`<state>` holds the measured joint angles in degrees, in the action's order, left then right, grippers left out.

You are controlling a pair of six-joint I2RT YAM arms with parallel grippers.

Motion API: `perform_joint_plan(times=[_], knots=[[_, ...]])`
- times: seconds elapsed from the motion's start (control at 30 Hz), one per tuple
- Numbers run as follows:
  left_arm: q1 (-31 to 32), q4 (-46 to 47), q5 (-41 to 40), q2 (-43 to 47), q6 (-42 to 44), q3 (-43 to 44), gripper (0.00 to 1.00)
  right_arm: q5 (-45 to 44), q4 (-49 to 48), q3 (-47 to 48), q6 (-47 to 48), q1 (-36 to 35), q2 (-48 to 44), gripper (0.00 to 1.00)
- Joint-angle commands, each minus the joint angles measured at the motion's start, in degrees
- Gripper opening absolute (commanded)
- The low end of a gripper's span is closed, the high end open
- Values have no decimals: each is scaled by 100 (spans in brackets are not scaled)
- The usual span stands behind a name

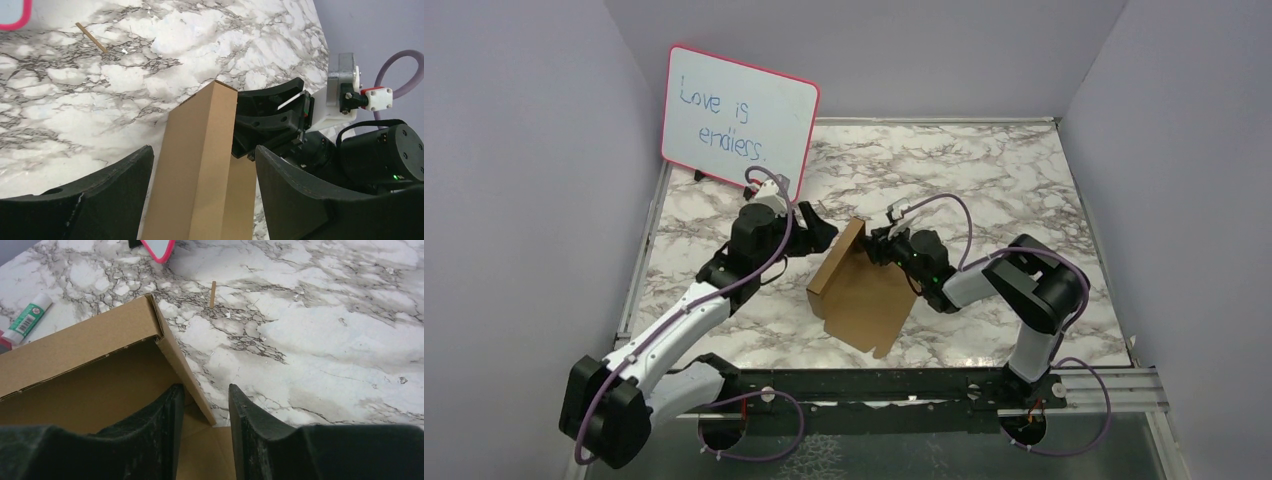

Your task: Fold the paper box

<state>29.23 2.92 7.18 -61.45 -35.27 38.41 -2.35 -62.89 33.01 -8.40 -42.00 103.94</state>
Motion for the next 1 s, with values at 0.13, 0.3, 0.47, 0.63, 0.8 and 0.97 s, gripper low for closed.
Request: perform_joint_plan(times=[0.13,0.3,0.47,0.63,0.8,0.97], knots=[[240,-1497,-1054,1198,182,-263,76,190,141,350,651,16,5,44],[241,-1877,-1245,1592,185,-365,77,16,60,476,723,16,137,31],[241,-1988,-1515,1801,195,-357,78,-736,221,256,533,15,-152,18],[241,-1948,-1719,1838,153,-405,79,-1664,812,-51,180,16,-784,14],[241,-1686,-1871,1718,89,-580,80,-1956,1328,-301,-40,15,-1277,14],[241,-1215,-1908,1379,29,-714,79,-2394,3482,396,-720,16,-1477,14]])
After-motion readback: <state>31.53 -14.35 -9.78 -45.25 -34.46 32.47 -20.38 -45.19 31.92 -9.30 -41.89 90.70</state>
